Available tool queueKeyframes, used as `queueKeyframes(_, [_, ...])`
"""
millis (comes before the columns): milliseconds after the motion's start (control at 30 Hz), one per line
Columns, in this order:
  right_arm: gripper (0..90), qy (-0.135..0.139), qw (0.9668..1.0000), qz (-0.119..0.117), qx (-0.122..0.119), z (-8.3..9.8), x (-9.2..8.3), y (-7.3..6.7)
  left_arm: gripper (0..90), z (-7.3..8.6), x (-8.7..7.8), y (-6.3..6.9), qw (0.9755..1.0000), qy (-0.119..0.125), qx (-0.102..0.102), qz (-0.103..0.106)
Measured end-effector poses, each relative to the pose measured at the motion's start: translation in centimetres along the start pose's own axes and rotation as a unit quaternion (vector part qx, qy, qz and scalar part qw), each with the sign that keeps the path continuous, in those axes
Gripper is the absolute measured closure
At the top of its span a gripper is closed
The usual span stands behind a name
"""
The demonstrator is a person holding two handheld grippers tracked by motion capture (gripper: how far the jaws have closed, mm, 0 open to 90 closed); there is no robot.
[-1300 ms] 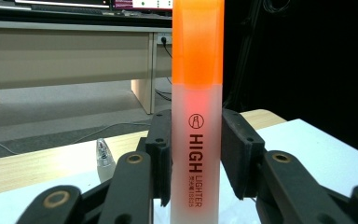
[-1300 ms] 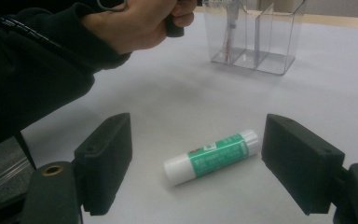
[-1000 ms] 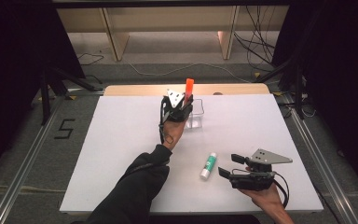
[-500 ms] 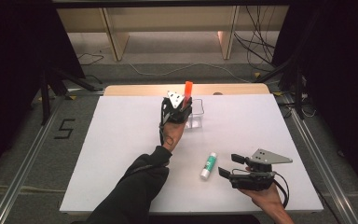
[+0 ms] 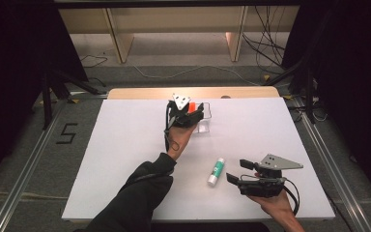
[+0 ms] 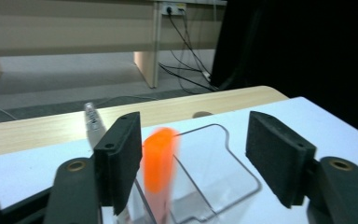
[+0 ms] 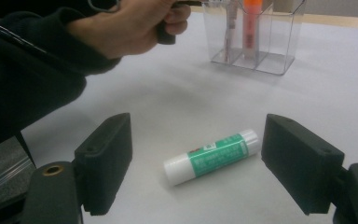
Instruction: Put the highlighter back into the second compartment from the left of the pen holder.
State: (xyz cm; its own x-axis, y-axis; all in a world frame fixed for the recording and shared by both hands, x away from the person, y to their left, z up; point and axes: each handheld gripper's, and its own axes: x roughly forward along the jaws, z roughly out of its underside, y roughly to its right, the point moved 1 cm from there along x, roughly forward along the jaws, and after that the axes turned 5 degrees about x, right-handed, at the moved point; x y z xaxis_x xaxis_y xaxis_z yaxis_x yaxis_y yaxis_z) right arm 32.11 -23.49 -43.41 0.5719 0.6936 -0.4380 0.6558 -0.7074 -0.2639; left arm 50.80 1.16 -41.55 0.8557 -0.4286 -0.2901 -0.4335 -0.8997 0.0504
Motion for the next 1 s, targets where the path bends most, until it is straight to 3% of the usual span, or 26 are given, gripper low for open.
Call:
queueKeyframes(200, [25.5,-0.001,1.0,0.001,0.0,0.0,0.0,0.0,28.9,-1.1,-2.2,-0.1,0.9981,-0.037,0.019,0.046])
queueKeyframes(633, [25.4,0.001,1.0,0.006,0.001,0.0,-0.1,0.1,26.2,-1.1,-5.4,-1.1,0.9938,-0.073,0.013,0.083])
queueKeyframes(967, [25.4,0.003,0.9999,0.012,0.004,-0.1,-0.3,0.2,25.3,-0.5,-7.3,-0.5,0.9868,-0.114,0.033,0.11])
queueKeyframes(1000, [25.4,0.004,0.9999,0.013,0.004,-0.1,-0.3,0.3,25.1,-0.2,-7.6,-0.4,0.9849,-0.125,0.032,0.115])
